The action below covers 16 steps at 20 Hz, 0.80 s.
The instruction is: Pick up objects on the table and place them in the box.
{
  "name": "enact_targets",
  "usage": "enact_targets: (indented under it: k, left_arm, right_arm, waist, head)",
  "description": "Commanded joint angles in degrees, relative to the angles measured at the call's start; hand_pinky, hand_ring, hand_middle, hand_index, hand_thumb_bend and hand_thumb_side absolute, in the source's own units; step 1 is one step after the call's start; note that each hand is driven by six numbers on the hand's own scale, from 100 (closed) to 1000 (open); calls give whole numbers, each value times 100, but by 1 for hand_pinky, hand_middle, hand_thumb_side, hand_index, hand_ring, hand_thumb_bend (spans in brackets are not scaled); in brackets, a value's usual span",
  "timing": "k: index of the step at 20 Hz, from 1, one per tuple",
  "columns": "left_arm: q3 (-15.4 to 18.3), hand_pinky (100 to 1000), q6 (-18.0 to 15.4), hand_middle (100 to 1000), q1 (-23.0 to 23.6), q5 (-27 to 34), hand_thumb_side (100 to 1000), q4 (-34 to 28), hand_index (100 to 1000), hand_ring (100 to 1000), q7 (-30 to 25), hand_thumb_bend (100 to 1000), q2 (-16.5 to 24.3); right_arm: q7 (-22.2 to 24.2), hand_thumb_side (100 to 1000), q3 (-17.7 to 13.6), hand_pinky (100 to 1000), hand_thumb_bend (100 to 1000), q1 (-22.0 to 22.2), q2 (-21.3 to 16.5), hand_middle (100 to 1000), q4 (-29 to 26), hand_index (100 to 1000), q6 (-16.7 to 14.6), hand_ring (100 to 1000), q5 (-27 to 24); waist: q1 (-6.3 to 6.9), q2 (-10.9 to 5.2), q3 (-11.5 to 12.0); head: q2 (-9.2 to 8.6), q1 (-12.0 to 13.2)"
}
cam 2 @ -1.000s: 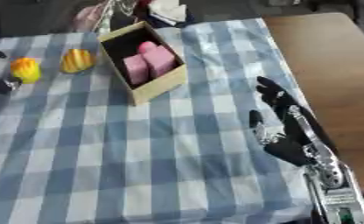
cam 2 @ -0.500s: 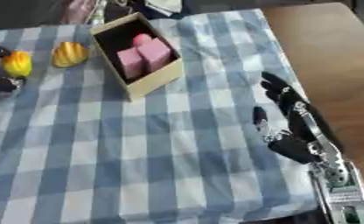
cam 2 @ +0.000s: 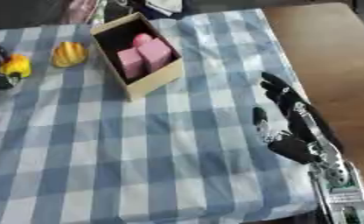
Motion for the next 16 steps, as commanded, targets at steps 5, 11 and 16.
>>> enact_targets:
  k: [5,11,16]
  left_arm:
    - [-65,533,-51,343,-95,335,110,-1008,516,388,186,199,500]
    - [-120,538,27,348,-108,501,102,-1408,523,395,77,178,555]
    - [-701,550,-318,361,-602,573,115,-2005,537,407,-114,192,95]
  right_arm:
    - [0,372,-44,1000,100,-28,-86,1000,-55,1000,-4,1000,-6]
    - [4,370,-37,1000,100,-18,-92,1000,-50,1000,-8,1000,-5]
    - [50,373,3,1000,100,-20,-76,1000,-42,1000,-14,1000,-21]
  waist:
    - [-55,-140,59]
    - [-52,-157,57]
    - [-37,-177,-59]
  head:
    - [-25,-45]
    - [-10,-31]
    - [7,14]
